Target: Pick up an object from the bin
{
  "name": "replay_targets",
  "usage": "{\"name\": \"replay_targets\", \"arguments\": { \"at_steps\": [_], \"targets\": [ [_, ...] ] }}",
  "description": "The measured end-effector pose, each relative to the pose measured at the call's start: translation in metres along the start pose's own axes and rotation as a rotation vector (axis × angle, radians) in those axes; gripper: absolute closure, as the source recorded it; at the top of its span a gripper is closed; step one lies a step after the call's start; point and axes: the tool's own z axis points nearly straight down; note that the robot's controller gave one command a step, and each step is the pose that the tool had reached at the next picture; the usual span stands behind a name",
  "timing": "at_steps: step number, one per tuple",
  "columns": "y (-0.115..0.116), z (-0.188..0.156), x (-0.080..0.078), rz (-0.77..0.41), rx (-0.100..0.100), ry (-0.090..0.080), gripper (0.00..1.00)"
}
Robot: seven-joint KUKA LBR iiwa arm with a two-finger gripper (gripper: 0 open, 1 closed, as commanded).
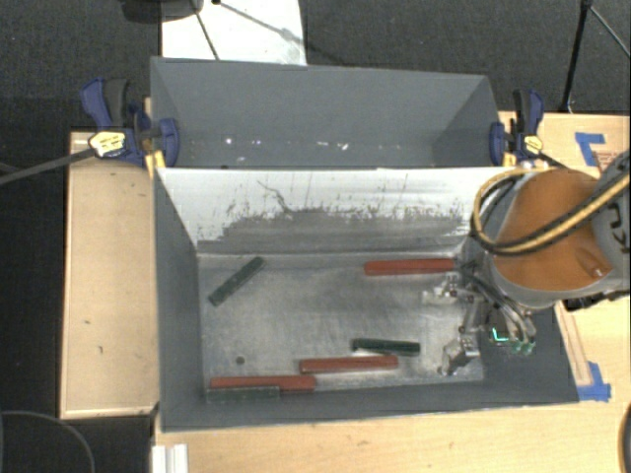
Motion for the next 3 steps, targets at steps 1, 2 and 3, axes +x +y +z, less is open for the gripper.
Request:
{"name": "replay_targets", "arguments": {
  "at_steps": [1,2,3],
  "targets": [
    [0.0,-0.004,-0.002,-0.003,0.001,-0.008,0.0],
    [0.052,0.053,0.005,0.088,0.0,-0.011,1.0],
    [0.052,0.053,0.005,0.087,0.0,-0.011,1.0]
  ]
}}
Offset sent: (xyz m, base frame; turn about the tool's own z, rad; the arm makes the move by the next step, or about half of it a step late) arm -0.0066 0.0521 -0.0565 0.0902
